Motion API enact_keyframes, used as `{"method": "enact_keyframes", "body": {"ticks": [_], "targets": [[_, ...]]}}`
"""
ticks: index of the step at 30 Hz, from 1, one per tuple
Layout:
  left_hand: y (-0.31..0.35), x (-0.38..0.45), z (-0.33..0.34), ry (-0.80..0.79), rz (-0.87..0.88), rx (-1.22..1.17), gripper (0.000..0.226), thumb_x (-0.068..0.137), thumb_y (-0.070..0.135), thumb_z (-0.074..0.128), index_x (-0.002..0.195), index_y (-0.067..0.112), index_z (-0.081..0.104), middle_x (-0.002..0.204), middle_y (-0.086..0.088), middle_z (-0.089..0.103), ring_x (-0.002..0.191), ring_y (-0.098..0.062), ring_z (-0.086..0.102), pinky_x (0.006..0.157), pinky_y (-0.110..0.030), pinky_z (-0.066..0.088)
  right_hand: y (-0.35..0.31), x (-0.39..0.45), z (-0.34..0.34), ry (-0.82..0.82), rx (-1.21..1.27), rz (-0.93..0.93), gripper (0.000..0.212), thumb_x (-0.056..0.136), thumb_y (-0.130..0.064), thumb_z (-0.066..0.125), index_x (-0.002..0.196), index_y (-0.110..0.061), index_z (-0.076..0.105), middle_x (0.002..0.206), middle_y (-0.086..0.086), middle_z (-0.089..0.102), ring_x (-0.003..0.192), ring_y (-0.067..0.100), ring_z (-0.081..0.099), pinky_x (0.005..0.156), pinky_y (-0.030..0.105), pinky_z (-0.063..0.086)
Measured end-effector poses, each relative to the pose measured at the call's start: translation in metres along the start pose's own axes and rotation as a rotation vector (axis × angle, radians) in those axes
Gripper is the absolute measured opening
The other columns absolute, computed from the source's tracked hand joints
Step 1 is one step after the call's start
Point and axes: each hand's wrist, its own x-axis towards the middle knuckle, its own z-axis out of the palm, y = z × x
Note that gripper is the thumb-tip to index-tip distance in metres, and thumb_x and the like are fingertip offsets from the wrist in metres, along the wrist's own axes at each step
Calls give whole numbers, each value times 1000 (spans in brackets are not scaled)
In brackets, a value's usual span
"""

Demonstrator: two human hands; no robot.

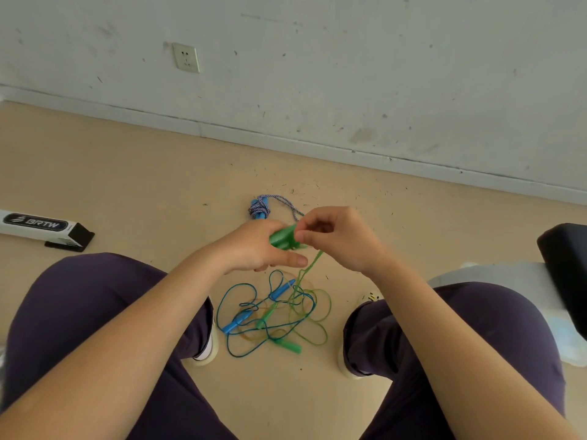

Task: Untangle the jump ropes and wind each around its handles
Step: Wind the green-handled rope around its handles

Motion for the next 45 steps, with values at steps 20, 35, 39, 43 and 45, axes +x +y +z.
{"method": "enact_keyframes", "body": {"ticks": [20, 35, 39, 43, 45], "targets": [[-6, 14, -30, 701, 89, -568, 25, 104, 35, 46, 84, 20, 49, 61, 1, 55, 40, -13, 40, 42, -21, 28, 16, 6, -18, 92, 162, 185, 28, 95, -34, 62, 89, -7, 69, 55, -3, 49, 49, 12, 46, 65, 37, 49], [7, -4, -8, -35, 60, -288, 10, 97, 22, 61, 89, 20, 67, 69, -3, 62, 49, -15, 46, 44, -19, 35, 12, 6, -11, 7, 201, 46, 19, 88, -20, 72, 106, -16, 68, 72, 3, 60, 50, 14, 46, 48, 26, 39], [6, -4, -11, -64, 14, -207, 6, 92, 20, 67, 88, 15, 67, 71, -1, 66, 50, -13, 49, 47, -18, 36, 14, 8, -21, 63, 113, 47, 11, 85, -19, 76, 93, -15, 69, 67, 4, 49, 50, 6, 39, 49, 19, 33], [4, -5, -11, -101, 12, -168, 7, 89, 16, 71, 82, 17, 70, 73, -2, 68, 52, -13, 50, 48, -18, 35, 13, 5, -27, -13, 157, 23, 18, 82, -19, 78, 96, -16, 68, 69, 7, 47, 61, 15, 40, 55, 24, 34], [5, -6, -9, -136, 34, -198, 11, 89, 13, 72, 78, 17, 69, 73, -4, 68, 50, -13, 49, 45, -17, 34, 12, 4, -22, -2, 209, 0, 16, 85, -14, 74, 96, -16, 62, 68, -1, 55, 62, 14, 46, 56, 24, 38]]}}
